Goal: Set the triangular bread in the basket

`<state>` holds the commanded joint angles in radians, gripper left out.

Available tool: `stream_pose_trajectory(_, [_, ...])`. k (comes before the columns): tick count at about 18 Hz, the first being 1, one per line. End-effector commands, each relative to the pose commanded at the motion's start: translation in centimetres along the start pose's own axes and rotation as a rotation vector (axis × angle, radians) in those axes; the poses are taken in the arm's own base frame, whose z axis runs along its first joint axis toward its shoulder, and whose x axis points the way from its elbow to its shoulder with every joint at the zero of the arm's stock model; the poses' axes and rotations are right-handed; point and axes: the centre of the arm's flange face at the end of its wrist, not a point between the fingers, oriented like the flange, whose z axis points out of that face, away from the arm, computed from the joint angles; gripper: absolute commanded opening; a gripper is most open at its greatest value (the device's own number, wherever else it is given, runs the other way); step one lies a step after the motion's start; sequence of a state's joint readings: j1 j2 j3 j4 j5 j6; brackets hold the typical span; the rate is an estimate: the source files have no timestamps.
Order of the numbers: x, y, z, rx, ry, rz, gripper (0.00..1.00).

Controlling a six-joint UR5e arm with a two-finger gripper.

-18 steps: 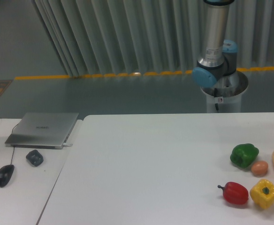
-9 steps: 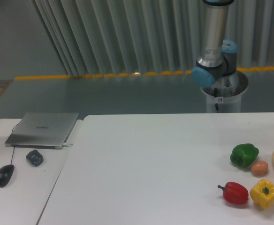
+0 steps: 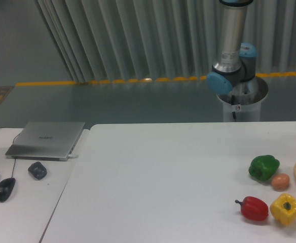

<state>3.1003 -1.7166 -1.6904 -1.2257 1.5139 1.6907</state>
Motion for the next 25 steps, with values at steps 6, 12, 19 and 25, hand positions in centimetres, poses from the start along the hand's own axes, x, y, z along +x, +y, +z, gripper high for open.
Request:
stream_pose_trajectory(6, [0.6,-5.2,-0.7,0.011,-0.007,-0.067,1.00])
stream_pose_trajectory(12, [1.6,-10.9,-1.3,0.054,-0.012,-0.204,1.00])
stream_pose_trajectory(19, [3.1,-16.3,-0.3,0.122,0.030,-0.255,1.00])
stream_pose_trajectory(25, [4.2,-22.5,3.5,0.051,0.077,-0.199,1.00])
